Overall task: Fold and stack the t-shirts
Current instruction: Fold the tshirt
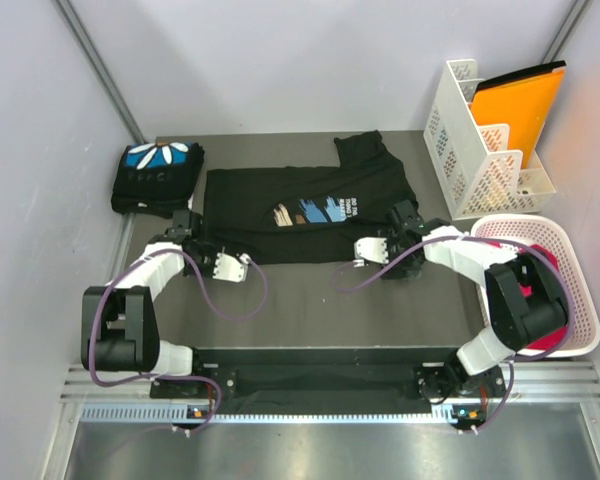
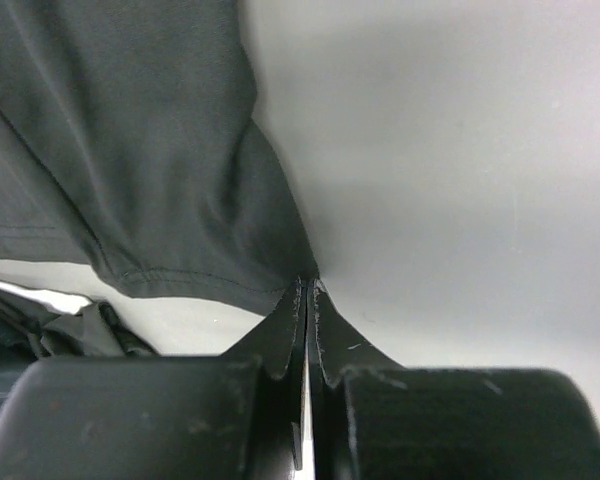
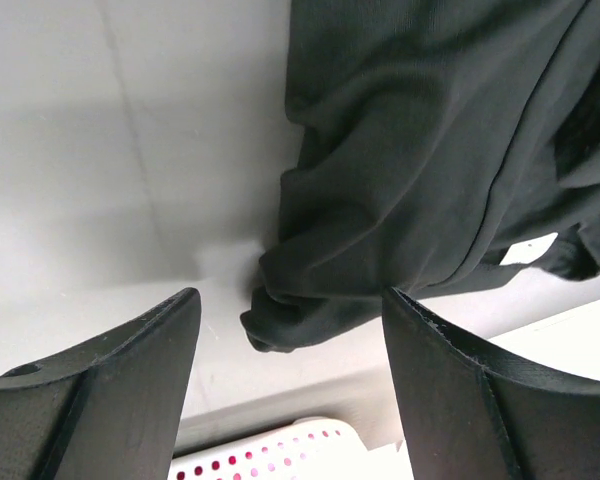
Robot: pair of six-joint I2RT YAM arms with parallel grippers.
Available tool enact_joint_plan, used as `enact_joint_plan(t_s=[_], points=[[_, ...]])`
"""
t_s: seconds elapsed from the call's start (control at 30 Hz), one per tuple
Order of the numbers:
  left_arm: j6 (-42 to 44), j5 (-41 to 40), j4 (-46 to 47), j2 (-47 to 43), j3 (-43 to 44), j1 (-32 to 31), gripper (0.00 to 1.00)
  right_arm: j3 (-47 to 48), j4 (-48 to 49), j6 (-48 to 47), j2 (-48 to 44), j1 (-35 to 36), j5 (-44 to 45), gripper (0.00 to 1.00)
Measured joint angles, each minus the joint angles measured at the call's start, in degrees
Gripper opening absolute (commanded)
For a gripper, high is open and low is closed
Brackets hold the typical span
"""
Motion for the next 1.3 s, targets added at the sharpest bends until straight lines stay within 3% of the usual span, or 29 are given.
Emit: enact_joint_plan(t_s=[0.17,0.27,0.37,0.73,0.9,1.0,1.03,1.1,1.27,1.3], points=[[0.02,0.00,-1.29,0.00,0.07,0.00,0.00,0.11,0.09,0.00,0.63,-1.16,0.50,0.73],[0.07,-0.15,-1.53,0.00,0.07,0.00,0.41,0.11,0.13,0.00,0.66,-1.38,0.74,0.73],[-0.22,-0.39,-1.40,0.00,0.07,0.00,0.56,0.11,0.13,0.00,0.66,-1.49,0.90,0.73],[-0.39,-0.57,0.50,-0.46,-1.20,0.00,0.63,0.17,0.13,0.00,1.01,-1.68,1.31,0.73],[-0.24,-1.14,5.33,-0.81,-4.50,-0.02,0.63,0.92,-0.04,0.00,1.64,-1.79,1.33,0.73],[-0.50,-1.38,7.89,-0.70,-5.03,0.00,0.57,1.86,0.04,0.02,1.88,-2.01,1.33,0.73],[-0.68,-1.49,8.52,-0.46,-5.09,0.00,0.45,2.16,-0.04,0.02,1.88,-2.08,1.40,0.73],[-1.27,-1.62,9.79,0.17,-5.09,0.02,0.39,2.45,0.13,0.00,1.88,-2.08,1.40,0.73],[-2.14,-2.45,10.91,2.21,-4.79,0.04,0.00,2.49,0.04,0.00,2.16,-2.14,1.49,0.73],[-2.36,-2.58,10.78,2.69,-4.55,0.04,0.00,2.49,0.02,0.00,2.27,-2.21,1.46,0.73]])
